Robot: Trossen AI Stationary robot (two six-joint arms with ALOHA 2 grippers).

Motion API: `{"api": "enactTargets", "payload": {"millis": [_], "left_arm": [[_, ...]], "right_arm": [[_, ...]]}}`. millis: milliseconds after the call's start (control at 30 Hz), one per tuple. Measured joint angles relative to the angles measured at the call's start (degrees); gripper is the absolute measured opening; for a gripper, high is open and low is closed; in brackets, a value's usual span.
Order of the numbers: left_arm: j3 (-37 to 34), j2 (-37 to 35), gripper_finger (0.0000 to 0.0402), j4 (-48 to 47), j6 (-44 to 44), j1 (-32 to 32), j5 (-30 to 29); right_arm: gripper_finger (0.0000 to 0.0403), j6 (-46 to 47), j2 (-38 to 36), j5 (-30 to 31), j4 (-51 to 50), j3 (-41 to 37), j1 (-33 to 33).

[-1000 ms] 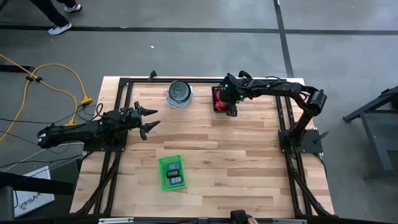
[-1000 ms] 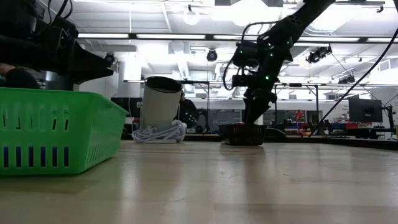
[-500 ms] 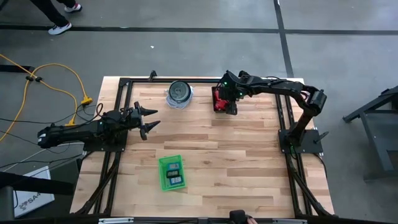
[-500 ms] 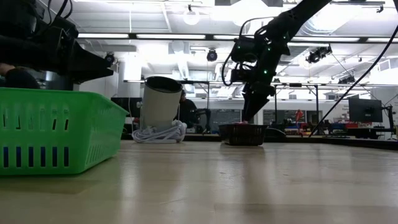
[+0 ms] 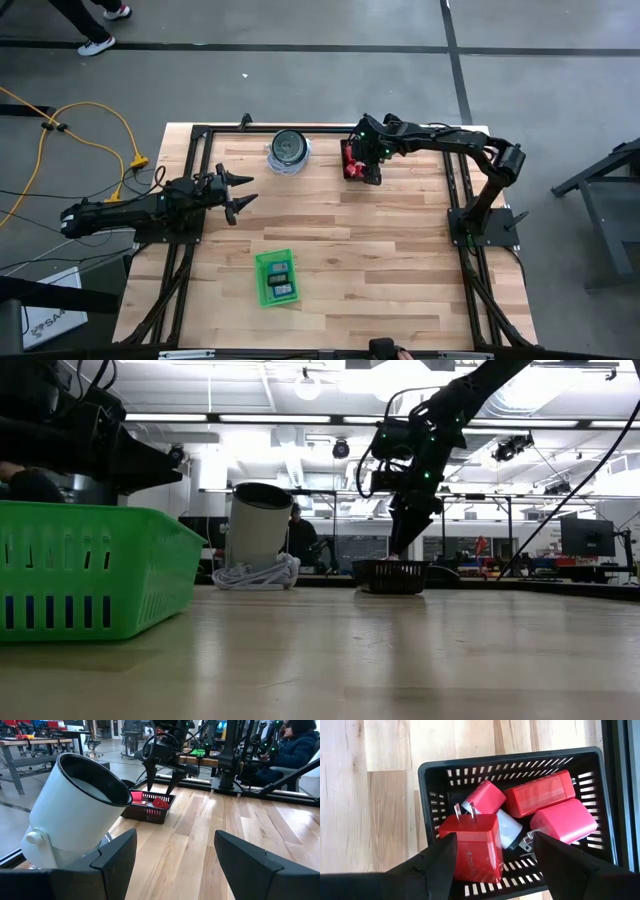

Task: Pick & Place Office items
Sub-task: Return to Home Position

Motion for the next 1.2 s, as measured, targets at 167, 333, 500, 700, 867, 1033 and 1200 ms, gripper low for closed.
{"api": "enactTargets", "payload": {"millis": [167,333,500,700,867,1033,1200], "left_arm": [[0.0,0.0,0.0258,0.0,0.0,0.0,0.0],[0.0,0.0,0.0258,0.0,0.0,0.0,0.0],[0.0,0.0,0.0258,0.0,0.0,0.0,0.0],[0.0,0.0,0.0258,0.0,0.0,0.0,0.0],[0.0,0.0,0.0258,0.0,0.0,0.0,0.0],[0.0,0.0,0.0258,0.0,0.0,0.0,0.0],[0.0,0.0,0.0258,0.0,0.0,0.0,0.0]], "right_arm": [[0.0248,0.0,0.0,-0.1,0.0,0.0,0.0],[0.0248,0.0,-0.1,0.0,0.2,0.0,0.0],[0.0248,0.0,-2.9,0.5,1.2,0.0,0.3],[0.0248,0.6,-9.2,0.5,2.3,0.0,2.4],[0.0248,3.4,-14.3,0.5,3.9,0.0,5.8],[0.0248,5.7,-18.2,0.5,5.3,0.0,9.5],[0.0248,9.5,-20.1,0.5,5.2,0.0,12.3]]}}
